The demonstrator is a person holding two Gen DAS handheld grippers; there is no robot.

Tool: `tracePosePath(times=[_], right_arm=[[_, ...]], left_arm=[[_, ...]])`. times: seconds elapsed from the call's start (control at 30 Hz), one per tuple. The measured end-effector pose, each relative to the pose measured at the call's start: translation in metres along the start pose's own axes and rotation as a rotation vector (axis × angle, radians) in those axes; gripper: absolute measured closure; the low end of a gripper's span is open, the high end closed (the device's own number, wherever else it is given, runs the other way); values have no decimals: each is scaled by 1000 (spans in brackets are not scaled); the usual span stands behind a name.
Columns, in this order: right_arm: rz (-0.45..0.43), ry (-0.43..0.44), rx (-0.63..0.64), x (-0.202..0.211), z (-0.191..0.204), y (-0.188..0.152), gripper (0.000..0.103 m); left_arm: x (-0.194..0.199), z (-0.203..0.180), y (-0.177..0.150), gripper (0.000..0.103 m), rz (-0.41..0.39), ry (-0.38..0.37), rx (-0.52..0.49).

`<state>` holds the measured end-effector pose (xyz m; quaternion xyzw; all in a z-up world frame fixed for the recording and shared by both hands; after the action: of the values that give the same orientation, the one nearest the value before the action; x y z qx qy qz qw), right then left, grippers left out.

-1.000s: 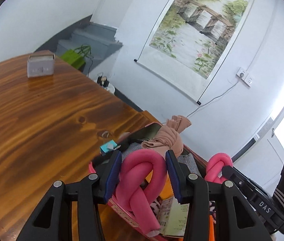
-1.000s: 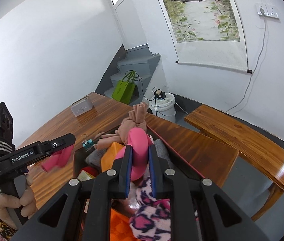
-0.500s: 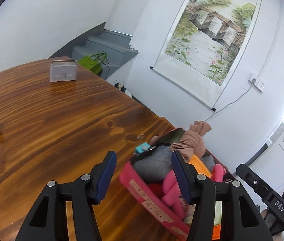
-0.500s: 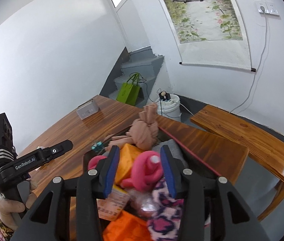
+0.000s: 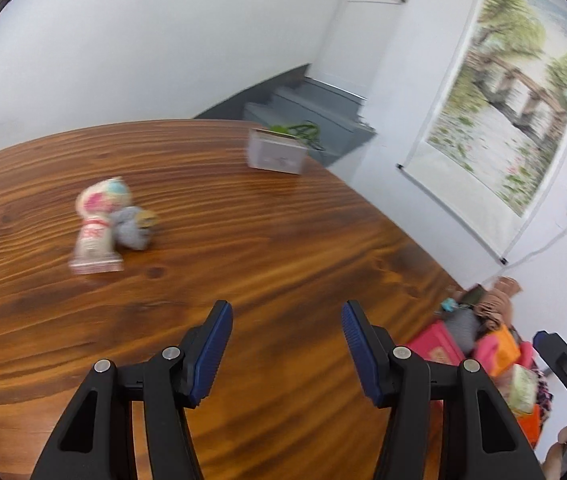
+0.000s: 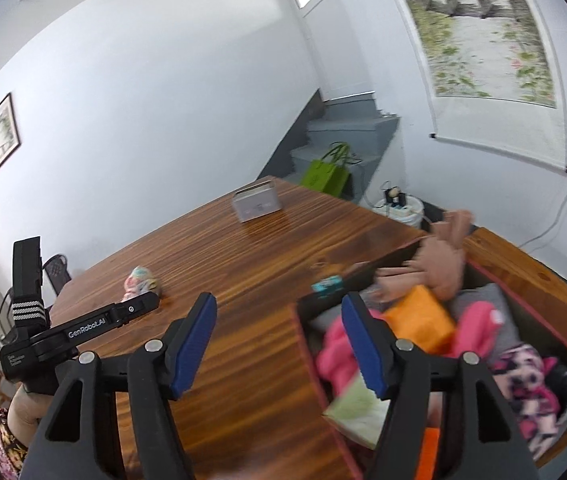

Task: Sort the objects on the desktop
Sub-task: 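Move both tools back to the remaining items on the table, then grasp the white wrapped roll with the left tool while the right tool grasps the yarn ball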

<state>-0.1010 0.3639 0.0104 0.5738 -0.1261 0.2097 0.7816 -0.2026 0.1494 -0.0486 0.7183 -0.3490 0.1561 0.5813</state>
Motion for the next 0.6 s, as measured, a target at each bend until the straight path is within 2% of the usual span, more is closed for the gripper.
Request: tracePosePath(times=[0.17,0.33,0.43,0.6], right_arm=[[58,64,41,-35,43,-10,28],[96,97,44,-69,69,-20,27],[117,99,31,-90,73,-28,27],[155,83,34,-116,71,-42,27]], left_arm=[[0,75,6,44,-23,116,101],[-17,125,16,44,-24,209,149],[-32,144,24,44,-12,239,161],[-59,159,33,44,35,225,173]])
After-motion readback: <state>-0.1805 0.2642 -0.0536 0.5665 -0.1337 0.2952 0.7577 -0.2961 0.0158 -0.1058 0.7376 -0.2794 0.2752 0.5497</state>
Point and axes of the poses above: each gripper's, at about its wrist camera, not at the fingertips, and x roughly against the way its jaws point, z to its left, y to its top, the point moved 8 cm from there along -x, roughly the way its jaws point, and after that the axes turned 4 degrees about y, right-handed, at the moved point
